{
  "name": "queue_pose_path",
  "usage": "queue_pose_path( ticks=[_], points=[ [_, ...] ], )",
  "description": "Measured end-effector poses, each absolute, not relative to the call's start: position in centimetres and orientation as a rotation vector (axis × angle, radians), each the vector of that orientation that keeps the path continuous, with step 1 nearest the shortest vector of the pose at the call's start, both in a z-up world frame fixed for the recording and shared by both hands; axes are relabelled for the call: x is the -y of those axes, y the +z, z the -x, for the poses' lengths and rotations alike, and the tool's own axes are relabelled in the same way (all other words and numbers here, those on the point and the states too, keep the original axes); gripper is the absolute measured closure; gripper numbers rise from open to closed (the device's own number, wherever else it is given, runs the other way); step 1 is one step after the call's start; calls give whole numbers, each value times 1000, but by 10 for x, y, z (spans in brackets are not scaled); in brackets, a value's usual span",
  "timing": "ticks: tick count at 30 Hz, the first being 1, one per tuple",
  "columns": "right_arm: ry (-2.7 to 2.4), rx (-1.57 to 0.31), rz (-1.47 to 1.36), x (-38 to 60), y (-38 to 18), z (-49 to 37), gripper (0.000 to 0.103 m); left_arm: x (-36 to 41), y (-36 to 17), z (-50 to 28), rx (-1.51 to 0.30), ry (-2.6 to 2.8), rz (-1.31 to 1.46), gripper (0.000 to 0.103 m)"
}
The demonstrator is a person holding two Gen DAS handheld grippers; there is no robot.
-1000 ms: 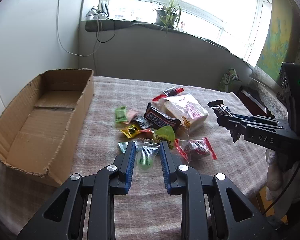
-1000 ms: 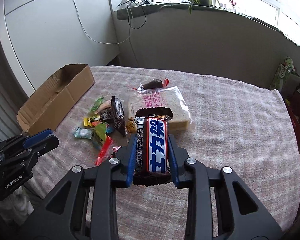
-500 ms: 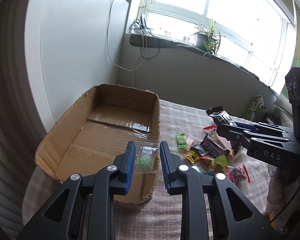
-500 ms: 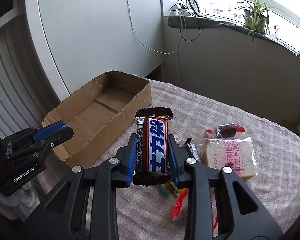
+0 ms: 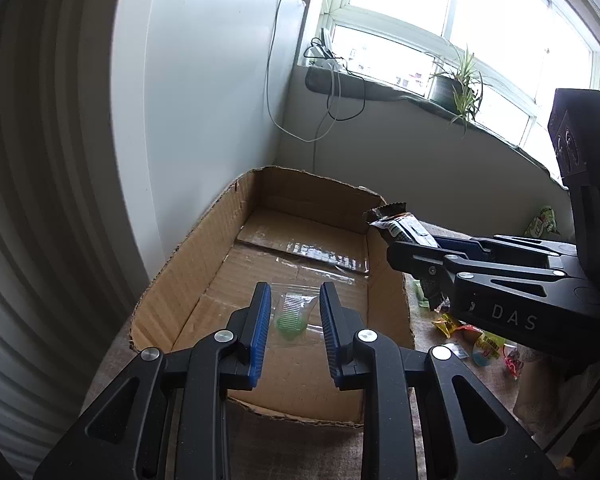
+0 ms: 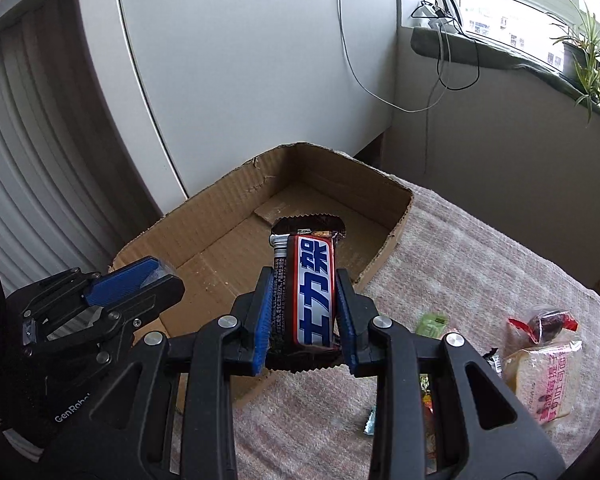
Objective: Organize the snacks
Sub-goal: 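Carry the chocolate bar into the cardboard box and open the right gripper, then move the right gripper back to the red-edged bag of nuts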
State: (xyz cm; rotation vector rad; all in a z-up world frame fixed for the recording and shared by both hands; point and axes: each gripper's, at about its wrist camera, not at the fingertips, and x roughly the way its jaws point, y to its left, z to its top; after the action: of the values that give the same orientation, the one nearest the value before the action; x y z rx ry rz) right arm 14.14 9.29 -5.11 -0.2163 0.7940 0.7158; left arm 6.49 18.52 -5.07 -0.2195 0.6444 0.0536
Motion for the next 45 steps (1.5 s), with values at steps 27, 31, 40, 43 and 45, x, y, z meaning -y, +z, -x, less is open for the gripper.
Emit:
queue_pose_path(
  ticks=[27,31,40,43,45],
  points=[
    [694,-773,205,-81,-46,-141,43,-191,-50,-62,-638,90,248,62],
    [682,-742,201,-64,-40,-131,34,-183,-44,-58,-627,76,241,62],
    [635,-724,161,-3,-31,-119,34,-158,-39,-50,-619,42,234,61],
    [608,-725,158,21,-32,-114,34,-148,-37,-48,-612,26,233,54],
    [588,-730,154,38,-33,-112,34,-141,-36,-48,-614,12,229,53]
  ],
)
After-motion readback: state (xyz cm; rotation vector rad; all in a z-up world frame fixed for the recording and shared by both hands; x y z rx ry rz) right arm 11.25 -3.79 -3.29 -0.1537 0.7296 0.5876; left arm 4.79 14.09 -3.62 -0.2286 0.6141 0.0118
